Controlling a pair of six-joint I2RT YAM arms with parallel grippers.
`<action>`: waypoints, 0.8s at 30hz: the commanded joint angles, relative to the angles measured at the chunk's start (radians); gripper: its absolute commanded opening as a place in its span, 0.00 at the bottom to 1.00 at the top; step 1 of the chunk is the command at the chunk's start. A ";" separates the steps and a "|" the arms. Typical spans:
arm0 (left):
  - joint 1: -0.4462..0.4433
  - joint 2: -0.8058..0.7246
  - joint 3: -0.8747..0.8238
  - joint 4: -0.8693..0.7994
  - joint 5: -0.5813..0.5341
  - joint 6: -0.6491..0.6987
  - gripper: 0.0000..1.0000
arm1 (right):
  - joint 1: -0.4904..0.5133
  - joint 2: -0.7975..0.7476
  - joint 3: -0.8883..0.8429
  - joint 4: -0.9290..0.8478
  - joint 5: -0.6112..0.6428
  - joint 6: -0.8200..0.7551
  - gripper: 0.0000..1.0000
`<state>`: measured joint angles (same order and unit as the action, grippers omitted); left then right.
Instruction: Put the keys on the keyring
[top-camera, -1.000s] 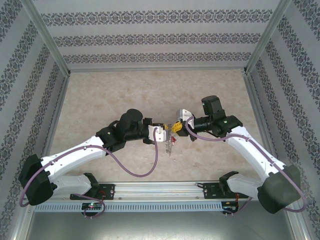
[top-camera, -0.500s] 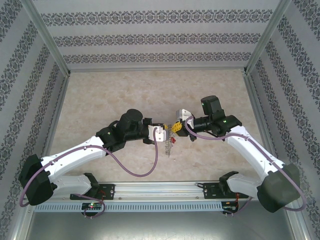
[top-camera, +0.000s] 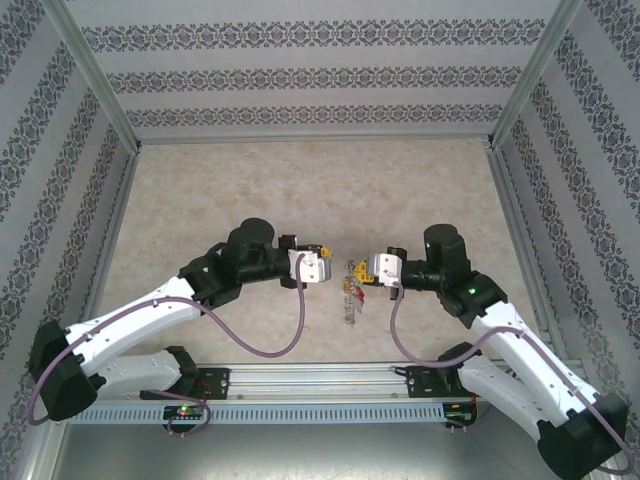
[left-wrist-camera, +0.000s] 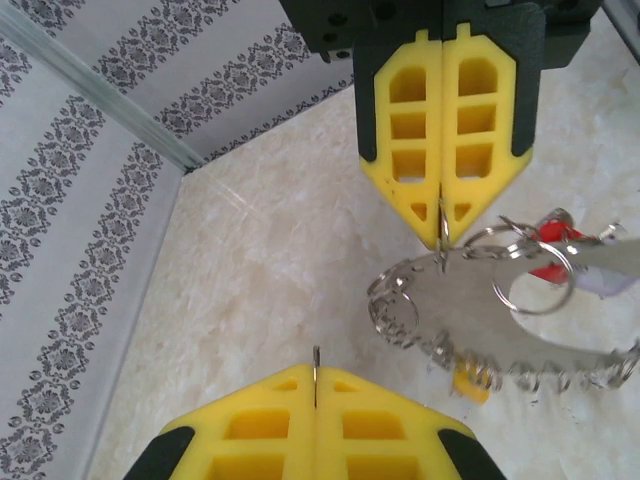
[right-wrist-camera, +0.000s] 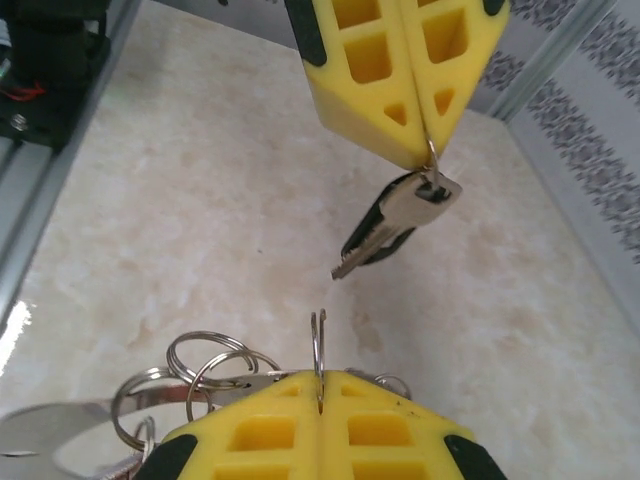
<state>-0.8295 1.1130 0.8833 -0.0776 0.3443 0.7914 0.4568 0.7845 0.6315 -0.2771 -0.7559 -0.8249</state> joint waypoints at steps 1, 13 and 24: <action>0.007 -0.044 0.011 -0.069 0.049 -0.011 0.00 | 0.025 -0.051 -0.018 0.055 0.074 -0.102 0.00; -0.014 0.004 0.011 -0.075 0.158 0.019 0.00 | 0.077 -0.030 0.018 0.000 0.104 -0.232 0.00; -0.020 0.130 0.069 -0.034 0.149 0.048 0.00 | 0.080 0.076 0.106 -0.101 -0.029 -0.180 0.00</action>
<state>-0.8375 1.2362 0.9157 -0.1440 0.4679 0.8219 0.5285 0.8459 0.6945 -0.3676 -0.6968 -1.0248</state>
